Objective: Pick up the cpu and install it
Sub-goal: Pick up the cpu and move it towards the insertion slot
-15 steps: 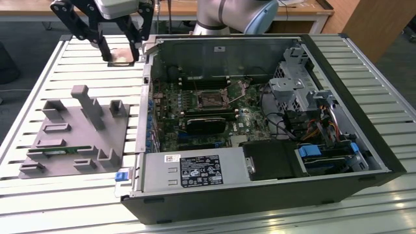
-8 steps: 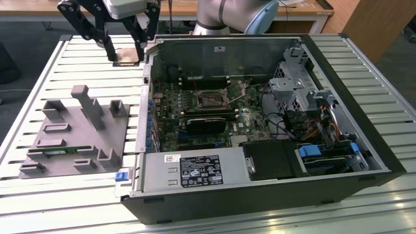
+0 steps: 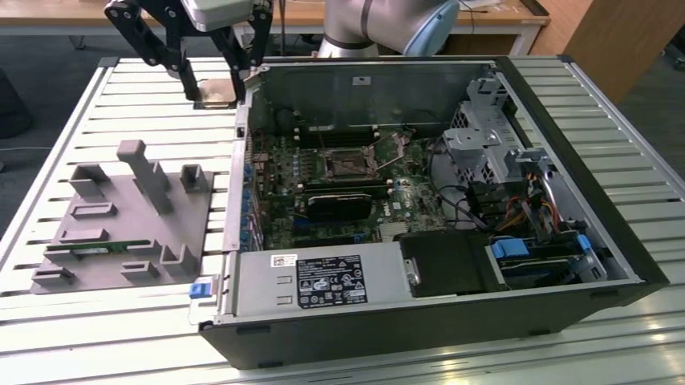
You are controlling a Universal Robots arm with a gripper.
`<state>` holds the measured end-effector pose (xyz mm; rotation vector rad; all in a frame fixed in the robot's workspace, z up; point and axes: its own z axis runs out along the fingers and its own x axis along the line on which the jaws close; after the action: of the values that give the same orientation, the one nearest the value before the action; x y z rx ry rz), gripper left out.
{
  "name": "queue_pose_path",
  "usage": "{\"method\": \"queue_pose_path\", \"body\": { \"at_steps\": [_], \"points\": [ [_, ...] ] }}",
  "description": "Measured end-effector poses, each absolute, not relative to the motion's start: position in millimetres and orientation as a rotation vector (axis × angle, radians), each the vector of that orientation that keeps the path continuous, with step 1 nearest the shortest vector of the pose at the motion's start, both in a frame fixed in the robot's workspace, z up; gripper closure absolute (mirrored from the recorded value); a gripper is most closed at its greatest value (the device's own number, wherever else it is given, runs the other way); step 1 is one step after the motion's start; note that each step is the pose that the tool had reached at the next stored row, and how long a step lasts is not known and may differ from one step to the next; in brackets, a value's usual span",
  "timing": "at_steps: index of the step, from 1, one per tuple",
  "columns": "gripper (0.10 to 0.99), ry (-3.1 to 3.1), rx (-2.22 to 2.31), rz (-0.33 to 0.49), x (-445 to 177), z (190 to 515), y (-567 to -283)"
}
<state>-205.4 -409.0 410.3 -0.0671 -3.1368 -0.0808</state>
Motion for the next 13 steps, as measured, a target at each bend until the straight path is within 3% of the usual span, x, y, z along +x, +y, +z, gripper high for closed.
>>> {"method": "queue_pose_path", "body": {
  "at_steps": [13],
  "points": [
    [0.557,-3.137,-0.067,-0.081,-185.4,410.3,-409.0]
  ]
}}
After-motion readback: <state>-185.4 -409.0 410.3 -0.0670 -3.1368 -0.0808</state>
